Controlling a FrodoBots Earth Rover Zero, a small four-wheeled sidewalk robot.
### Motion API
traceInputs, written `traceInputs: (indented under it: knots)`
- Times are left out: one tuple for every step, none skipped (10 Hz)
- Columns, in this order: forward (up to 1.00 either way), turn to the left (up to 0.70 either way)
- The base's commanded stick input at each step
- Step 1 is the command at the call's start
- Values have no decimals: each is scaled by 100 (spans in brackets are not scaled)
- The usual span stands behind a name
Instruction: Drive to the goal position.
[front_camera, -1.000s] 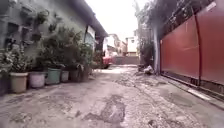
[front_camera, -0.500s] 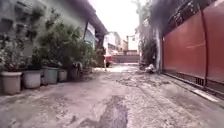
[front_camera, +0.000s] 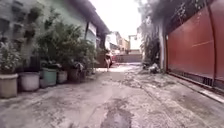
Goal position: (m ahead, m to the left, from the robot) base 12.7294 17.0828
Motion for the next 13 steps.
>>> traceInputs:
  knots:
    - [30,0]
    - [30,-23]
    - [30,-27]
    - [30,-27]
    - [30,-27]
    - [30,-27]
    - [30,-11]
    - [30,0]
    - [30,0]
    - [30,0]
    - [30,0]
    - [30,0]
    - [30,0]
